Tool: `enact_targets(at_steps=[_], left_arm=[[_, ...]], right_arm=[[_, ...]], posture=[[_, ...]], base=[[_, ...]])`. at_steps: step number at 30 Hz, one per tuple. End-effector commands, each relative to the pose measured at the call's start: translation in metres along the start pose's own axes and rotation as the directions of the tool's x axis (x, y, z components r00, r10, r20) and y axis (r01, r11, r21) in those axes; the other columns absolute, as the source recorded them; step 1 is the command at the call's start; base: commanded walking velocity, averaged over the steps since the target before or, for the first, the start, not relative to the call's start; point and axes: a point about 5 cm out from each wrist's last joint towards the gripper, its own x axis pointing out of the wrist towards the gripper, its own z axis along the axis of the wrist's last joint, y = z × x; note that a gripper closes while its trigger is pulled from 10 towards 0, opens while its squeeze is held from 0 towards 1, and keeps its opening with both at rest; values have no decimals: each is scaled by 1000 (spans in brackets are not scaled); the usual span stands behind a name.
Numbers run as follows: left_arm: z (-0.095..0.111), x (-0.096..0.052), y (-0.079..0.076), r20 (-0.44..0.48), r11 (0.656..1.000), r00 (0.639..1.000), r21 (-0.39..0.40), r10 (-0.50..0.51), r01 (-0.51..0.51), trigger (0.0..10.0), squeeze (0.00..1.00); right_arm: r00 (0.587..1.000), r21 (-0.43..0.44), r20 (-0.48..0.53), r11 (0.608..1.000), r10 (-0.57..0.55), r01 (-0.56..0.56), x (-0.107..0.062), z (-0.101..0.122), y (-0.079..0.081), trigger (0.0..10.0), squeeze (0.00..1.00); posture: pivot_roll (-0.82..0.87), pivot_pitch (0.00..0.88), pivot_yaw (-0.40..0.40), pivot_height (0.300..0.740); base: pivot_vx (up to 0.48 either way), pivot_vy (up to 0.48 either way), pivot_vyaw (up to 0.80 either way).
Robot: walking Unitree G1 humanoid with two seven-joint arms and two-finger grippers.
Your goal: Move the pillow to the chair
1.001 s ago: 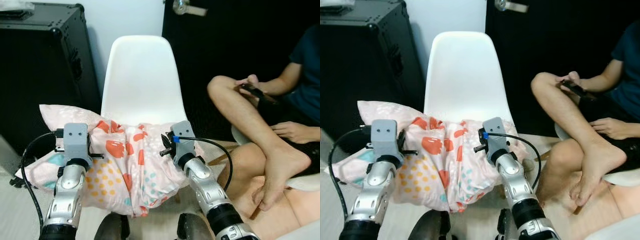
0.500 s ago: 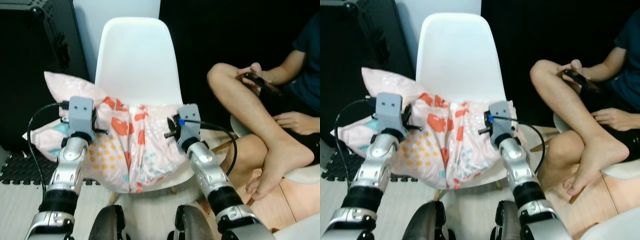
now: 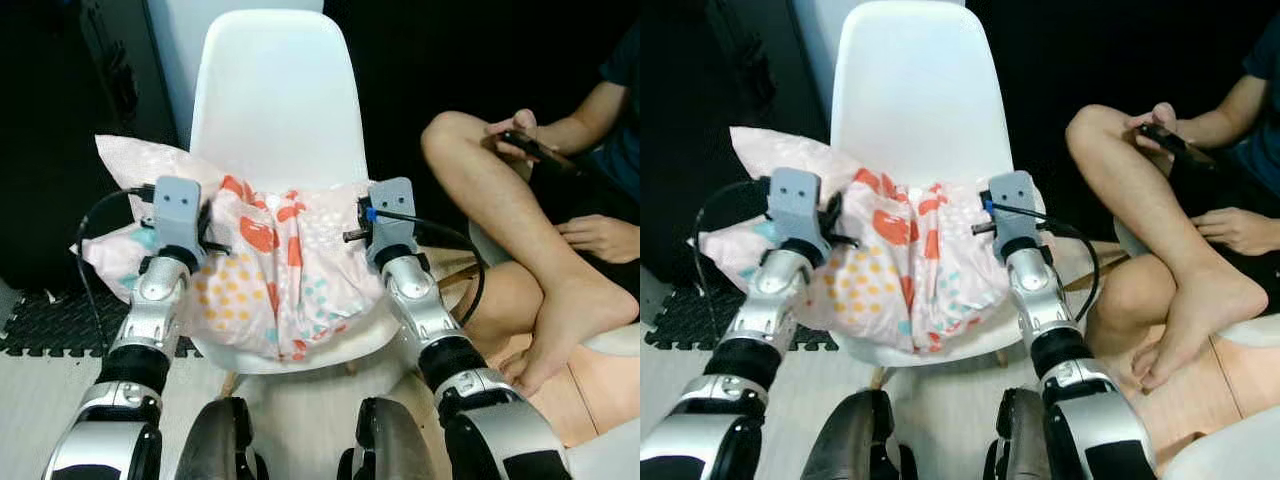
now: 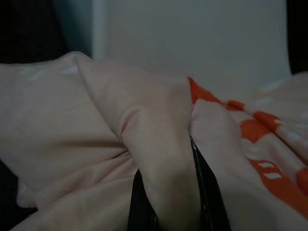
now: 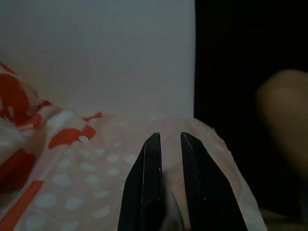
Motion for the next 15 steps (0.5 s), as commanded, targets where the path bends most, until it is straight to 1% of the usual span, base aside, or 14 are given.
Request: enact_targets(at_steps=[1,2,3,4,5,7,8,9,10,11,14,15], left_arm=[[-11,0,-16,-64,994,993,37,-101,103,10000,0],[-11,0,-16,-64,994,993,37,-101,103,10000,0],[-22,-2,-18,-137,991,984,52,-114,122,10000,0],[-29,-4,-18,-186,990,977,69,-107,122,10000,0],[-29,-4,-18,-186,990,977,69,-107,122,10000,0],[-36,-6,-14,-236,991,969,94,-74,99,10000,0],[-37,-6,-12,-245,992,968,96,-56,82,10000,1000],[-38,-7,-10,-250,994,967,83,-46,69,10000,1000],[-38,-7,-8,-251,995,967,72,-43,63,10000,1000],[-38,-7,-7,-246,996,969,66,-39,57,10000,1000],[-39,-10,-3,-237,998,971,54,-28,42,10000,1000],[-42,-14,-1,-234,998,972,48,-29,41,10000,1000]], right_arm=[[1000,-36,-25,999,-4,3,0,-5,-1,10000,0],[1000,-36,-25,999,-4,3,0,-5,-1,10000,0],[998,-51,-63,999,-8,5,-1,-11,-1,10000,0],[996,-43,-94,999,-5,1,-3,-16,-1,10000,0],[996,-43,-94,999,-5,1,-3,-16,-1,10000,0],[989,-27,-145,999,15,-19,-5,-24,2,10000,0],[987,12,-157,999,35,-33,-6,-26,4,10000,0],[985,36,-166,999,45,-39,-7,-28,5,10000,843],[984,50,-169,998,48,-40,-7,-29,6,10000,843],[984,68,-171,997,54,-43,-8,-30,7,10000,1000],[983,89,-172,995,57,-42,-8,-32,8,10000,1000],[984,106,-171,993,59,-41,-9,-33,9,10000,1000]], posture=[[37,291,-84,598],[37,291,-84,598],[37,293,-83,598],[35,294,-81,598],[35,294,-81,598],[34,295,-80,598],[36,296,-78,598],[38,293,-75,598],[39,293,-74,598],[41,291,-71,598],[43,290,-71,598],[45,290,-71,598]], base=[[0,0,0],[0,0,0],[0,0,0],[0,0,0],[0,0,0],[0,0,0],[0,0,0],[0,0,0],[0,0,0],[0,0,0],[0,0,0],[0,0,0]])
